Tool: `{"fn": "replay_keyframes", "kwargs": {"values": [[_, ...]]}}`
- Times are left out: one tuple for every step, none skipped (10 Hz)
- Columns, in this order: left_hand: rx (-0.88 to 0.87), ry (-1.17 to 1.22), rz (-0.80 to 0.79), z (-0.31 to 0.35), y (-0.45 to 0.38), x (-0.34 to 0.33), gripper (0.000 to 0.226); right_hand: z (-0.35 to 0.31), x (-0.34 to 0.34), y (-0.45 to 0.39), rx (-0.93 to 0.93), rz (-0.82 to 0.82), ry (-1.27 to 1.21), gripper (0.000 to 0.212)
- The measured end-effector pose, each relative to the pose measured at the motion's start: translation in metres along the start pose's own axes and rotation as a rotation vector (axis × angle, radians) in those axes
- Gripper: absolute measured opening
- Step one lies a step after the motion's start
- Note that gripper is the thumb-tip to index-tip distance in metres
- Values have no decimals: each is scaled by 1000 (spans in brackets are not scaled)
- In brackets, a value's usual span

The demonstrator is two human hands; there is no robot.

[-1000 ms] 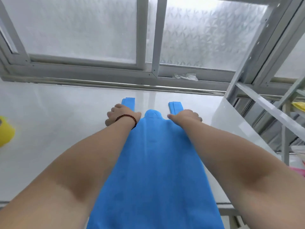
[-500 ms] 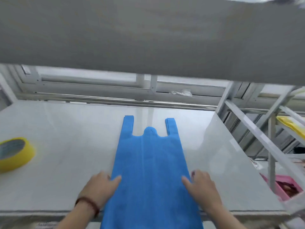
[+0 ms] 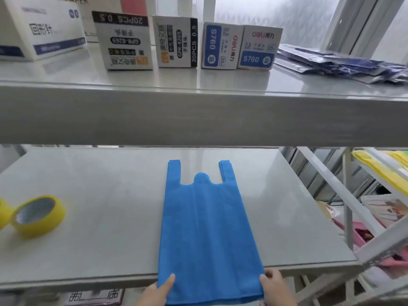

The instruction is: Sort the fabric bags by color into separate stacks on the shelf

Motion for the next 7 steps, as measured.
{"fn": "replay_keyframes", "kwargs": {"values": [[-83, 3, -74, 18, 3, -10, 28, 3, 5, 6, 13, 18, -50, 14], [-65, 150, -89, 29, 2, -14, 25, -15, 12, 12, 48, 47, -83, 19], [-15, 301, -66, 46, -6, -21, 19, -43, 15, 7, 42, 48, -157, 22], [40, 368, -61, 57, -26, -29, 16, -58, 17, -7, 37, 83, -159, 21], [36, 402, -77, 65, -35, -29, 32, -58, 18, -17, 33, 123, -128, 17], [49, 419, -68, 67, -33, -27, 39, -57, 15, -20, 47, 125, -106, 17], [79, 430, -67, 55, -15, -24, 29, -55, 17, -5, 93, 147, -123, 14]]}}
Point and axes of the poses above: each hand's wrist, its own y-axis away from the middle knuckle, its own x-axis out of the back of the hand, z = x × y, the point moved 8 cm from there along -y, towards the middle knuckle, and after that the axes turned 8 degrees about -y, right-handed, at the moved point
